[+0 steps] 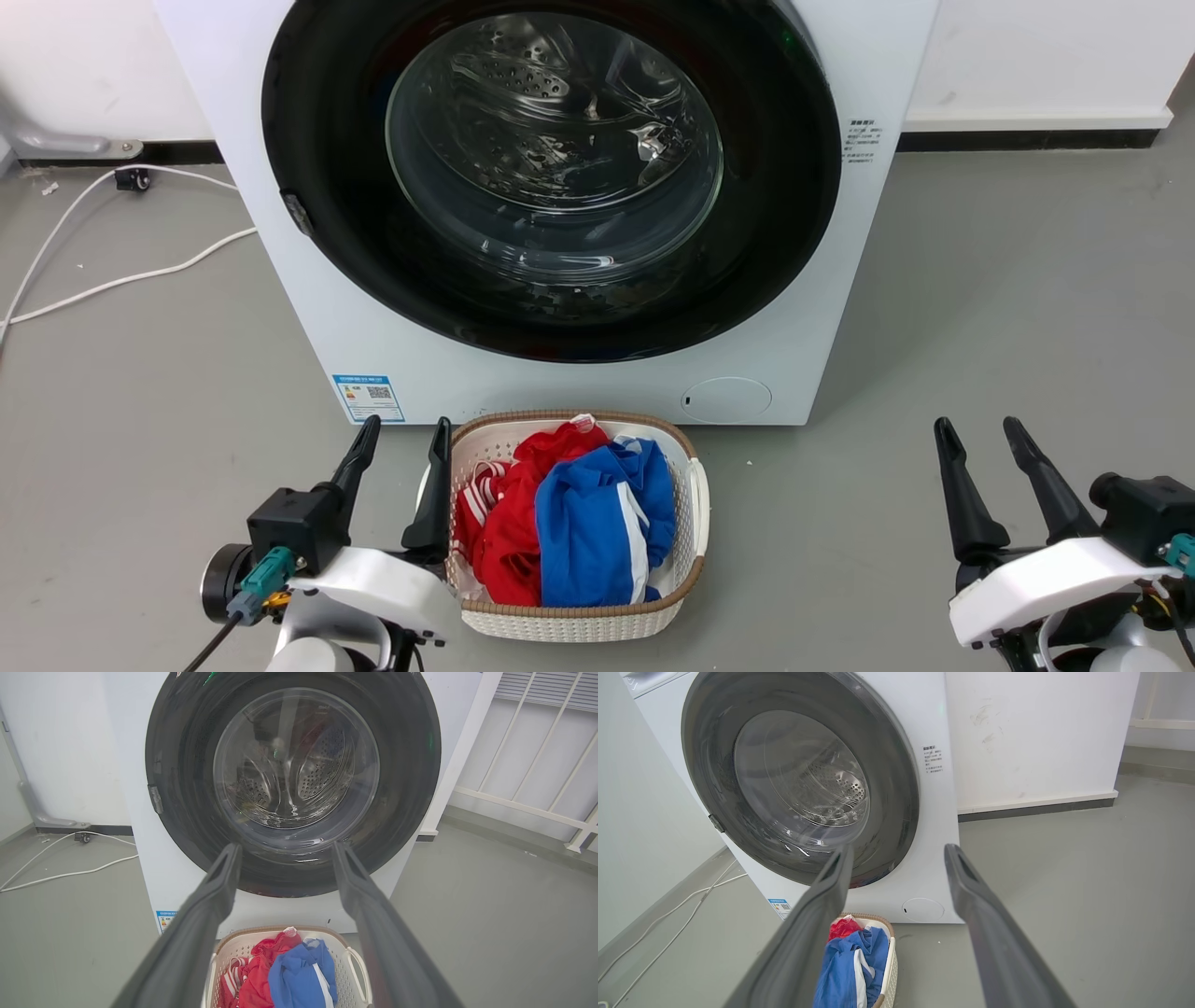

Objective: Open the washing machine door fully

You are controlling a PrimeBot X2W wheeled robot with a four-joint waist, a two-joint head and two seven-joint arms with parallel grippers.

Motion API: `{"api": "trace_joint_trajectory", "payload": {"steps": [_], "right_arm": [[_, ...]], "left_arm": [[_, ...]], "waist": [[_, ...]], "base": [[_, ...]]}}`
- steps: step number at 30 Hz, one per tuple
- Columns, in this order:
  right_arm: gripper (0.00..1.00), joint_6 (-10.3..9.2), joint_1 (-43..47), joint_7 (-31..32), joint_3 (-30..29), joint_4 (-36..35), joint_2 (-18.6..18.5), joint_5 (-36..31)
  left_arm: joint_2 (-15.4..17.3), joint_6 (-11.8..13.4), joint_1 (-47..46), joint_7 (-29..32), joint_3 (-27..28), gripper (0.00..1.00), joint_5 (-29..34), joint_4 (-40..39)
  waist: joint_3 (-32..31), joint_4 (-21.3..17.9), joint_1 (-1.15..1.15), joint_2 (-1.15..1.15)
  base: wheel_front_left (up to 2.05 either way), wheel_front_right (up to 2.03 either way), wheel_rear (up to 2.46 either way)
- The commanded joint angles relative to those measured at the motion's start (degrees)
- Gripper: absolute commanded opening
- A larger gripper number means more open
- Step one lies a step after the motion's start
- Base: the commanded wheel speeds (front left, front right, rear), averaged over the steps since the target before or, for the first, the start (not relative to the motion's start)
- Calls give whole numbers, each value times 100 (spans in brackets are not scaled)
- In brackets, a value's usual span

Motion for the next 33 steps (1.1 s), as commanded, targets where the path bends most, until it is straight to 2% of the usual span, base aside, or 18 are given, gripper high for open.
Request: {"api": "trace_joint_trajectory", "payload": {"steps": [1, 33], "right_arm": [[100, 12, 25, -29, -4, -63, 15, -121], [100, 9, 118, -180, -28, -55, 146, -1141]], "left_arm": [[14, -11, -37, -60, -9, 100, 108, -12], [-105, -119, -102, -397, 98, 100, 1076, 267]], "waist": [[-3, 2, 0, 0], [28, 11, 0, 0]], "base": [[0, 0, 0], [0, 0, 0]]}}
